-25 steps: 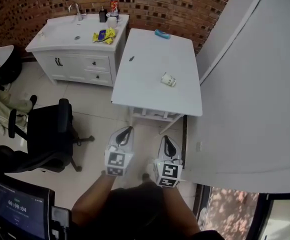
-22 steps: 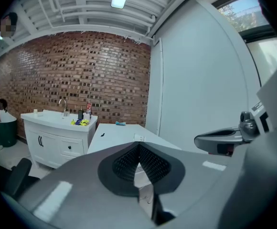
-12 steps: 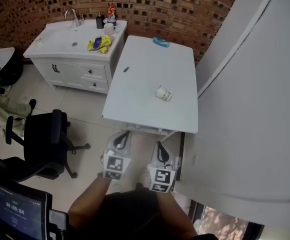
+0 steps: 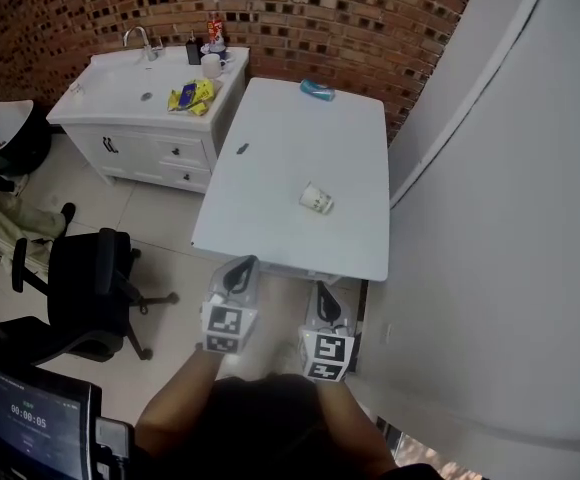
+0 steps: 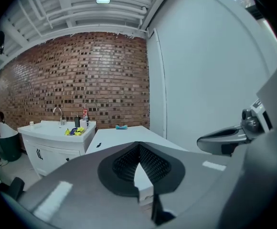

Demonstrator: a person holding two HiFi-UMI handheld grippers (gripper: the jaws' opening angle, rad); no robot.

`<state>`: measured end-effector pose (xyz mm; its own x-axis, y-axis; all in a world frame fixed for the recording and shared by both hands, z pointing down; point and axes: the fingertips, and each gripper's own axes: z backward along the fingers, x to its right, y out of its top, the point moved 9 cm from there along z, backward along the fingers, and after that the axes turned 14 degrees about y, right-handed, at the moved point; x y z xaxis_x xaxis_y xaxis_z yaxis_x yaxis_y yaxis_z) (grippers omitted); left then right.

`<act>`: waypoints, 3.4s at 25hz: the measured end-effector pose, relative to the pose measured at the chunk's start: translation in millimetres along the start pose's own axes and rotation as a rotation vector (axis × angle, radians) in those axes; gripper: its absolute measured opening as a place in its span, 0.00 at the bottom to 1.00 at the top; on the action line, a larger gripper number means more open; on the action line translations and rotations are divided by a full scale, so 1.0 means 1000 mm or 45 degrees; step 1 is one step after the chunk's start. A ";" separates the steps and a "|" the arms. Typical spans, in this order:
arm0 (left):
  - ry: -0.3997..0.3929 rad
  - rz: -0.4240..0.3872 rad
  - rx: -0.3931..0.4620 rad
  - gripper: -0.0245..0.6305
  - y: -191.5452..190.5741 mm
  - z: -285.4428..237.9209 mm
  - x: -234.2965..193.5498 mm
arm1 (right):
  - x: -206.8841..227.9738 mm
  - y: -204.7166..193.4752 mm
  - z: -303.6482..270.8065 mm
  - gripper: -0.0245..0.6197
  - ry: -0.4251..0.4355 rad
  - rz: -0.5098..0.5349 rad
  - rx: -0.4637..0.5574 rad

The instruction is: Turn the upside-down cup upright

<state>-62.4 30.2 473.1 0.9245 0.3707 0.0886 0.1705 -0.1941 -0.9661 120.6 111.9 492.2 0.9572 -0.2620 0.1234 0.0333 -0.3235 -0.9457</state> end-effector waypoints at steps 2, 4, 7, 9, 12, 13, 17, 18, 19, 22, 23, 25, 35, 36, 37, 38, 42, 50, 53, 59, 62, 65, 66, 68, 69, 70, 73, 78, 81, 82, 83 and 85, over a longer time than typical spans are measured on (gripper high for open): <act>0.011 0.015 -0.022 0.04 0.000 -0.003 0.001 | 0.008 0.001 -0.001 0.06 -0.003 -0.012 0.000; 0.034 0.046 -0.036 0.04 0.007 -0.005 -0.001 | 0.016 0.006 0.000 0.06 -0.011 -0.032 -0.001; 0.054 0.027 -0.023 0.04 0.017 -0.007 -0.002 | 0.022 0.008 0.001 0.06 -0.022 -0.044 -0.005; 0.051 0.013 -0.019 0.04 0.019 -0.006 -0.002 | 0.021 0.007 0.001 0.06 -0.026 -0.049 0.000; 0.056 0.043 -0.035 0.04 0.022 -0.005 -0.003 | 0.025 0.009 0.001 0.06 -0.028 -0.047 0.007; 0.061 0.064 -0.038 0.04 0.023 -0.005 -0.004 | 0.026 0.010 0.000 0.06 -0.030 -0.047 0.007; 0.064 0.084 -0.036 0.04 0.024 0.000 -0.006 | 0.024 0.008 0.002 0.06 -0.039 -0.042 0.002; 0.064 0.087 -0.037 0.04 0.023 0.001 -0.006 | 0.024 0.008 0.003 0.06 -0.040 -0.042 0.001; 0.063 0.089 -0.036 0.04 0.021 -0.001 -0.005 | 0.025 0.008 0.002 0.06 -0.042 -0.041 0.002; 0.049 0.059 -0.039 0.04 0.014 -0.035 -0.010 | 0.040 0.011 -0.027 0.06 -0.053 -0.035 -0.003; 0.040 0.040 -0.048 0.04 0.012 -0.049 -0.011 | 0.045 0.012 -0.038 0.06 -0.059 -0.031 -0.008; 0.014 0.022 -0.073 0.04 0.012 -0.067 -0.013 | 0.053 0.016 -0.052 0.06 -0.075 -0.025 -0.016; -0.071 0.045 -0.114 0.04 0.017 -0.115 -0.035 | 0.057 0.030 -0.101 0.06 -0.109 -0.029 -0.062; -0.075 0.046 -0.124 0.04 0.016 -0.120 -0.036 | 0.059 0.031 -0.106 0.06 -0.108 -0.030 -0.066; -0.081 0.041 -0.130 0.04 0.014 -0.126 -0.037 | 0.060 0.032 -0.111 0.06 -0.107 -0.031 -0.070; -0.090 0.033 -0.132 0.04 0.014 -0.132 -0.038 | 0.061 0.032 -0.117 0.06 -0.107 -0.031 -0.073; -0.138 0.022 -0.102 0.04 0.016 -0.152 -0.043 | 0.065 0.036 -0.137 0.06 -0.118 -0.058 -0.086; -0.190 0.051 -0.047 0.04 0.029 -0.190 -0.053 | 0.075 0.056 -0.167 0.06 -0.133 -0.074 -0.074; -0.205 0.040 -0.059 0.04 0.028 -0.199 -0.049 | 0.080 0.054 -0.171 0.06 -0.118 -0.051 -0.112; -0.169 0.002 -0.107 0.04 0.024 -0.210 -0.037 | 0.094 0.048 -0.187 0.06 -0.014 0.042 -0.280; -0.132 0.057 -0.160 0.04 0.020 -0.215 -0.033 | 0.098 0.046 -0.195 0.06 0.068 0.043 -0.365; -0.116 0.089 -0.178 0.04 0.017 -0.222 -0.029 | 0.101 0.045 -0.206 0.06 0.123 0.068 -0.402; -0.112 0.093 -0.181 0.04 0.016 -0.224 -0.029 | 0.102 0.045 -0.209 0.06 0.133 0.081 -0.415; -0.103 0.099 -0.195 0.04 0.012 -0.227 -0.029 | 0.105 0.043 -0.214 0.06 0.145 0.107 -0.453; -0.101 0.102 -0.203 0.04 0.010 -0.228 -0.028 | 0.106 0.042 -0.217 0.06 0.152 0.122 -0.474; -0.102 0.104 -0.209 0.04 0.008 -0.230 -0.028 | 0.107 0.040 -0.221 0.06 0.160 0.140 -0.498; -0.111 0.096 -0.215 0.04 0.004 -0.234 -0.029 | 0.108 0.033 -0.233 0.06 0.195 0.198 -0.591; -0.126 0.077 -0.203 0.04 0.001 -0.239 -0.032 | 0.107 0.028 -0.241 0.06 0.228 0.294 -0.657; -0.125 0.093 -0.195 0.04 0.000 -0.242 -0.036 | 0.107 0.027 -0.243 0.06 0.232 0.340 -0.669; -0.120 0.094 -0.195 0.04 0.000 -0.242 -0.037 | 0.107 0.026 -0.243 0.06 0.230 0.351 -0.677; -0.116 0.093 -0.195 0.04 0.000 -0.243 -0.038 | 0.108 0.026 -0.244 0.06 0.228 0.362 -0.685; -0.107 0.096 -0.195 0.04 0.001 -0.245 -0.039 | 0.108 0.026 -0.246 0.06 0.226 0.400 -0.704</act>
<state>-14.5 -207.2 528.6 0.9059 0.4234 -0.0092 0.1578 -0.3577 -0.9204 154.4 -148.4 554.4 0.8336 -0.5508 -0.0410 -0.4379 -0.6139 -0.6568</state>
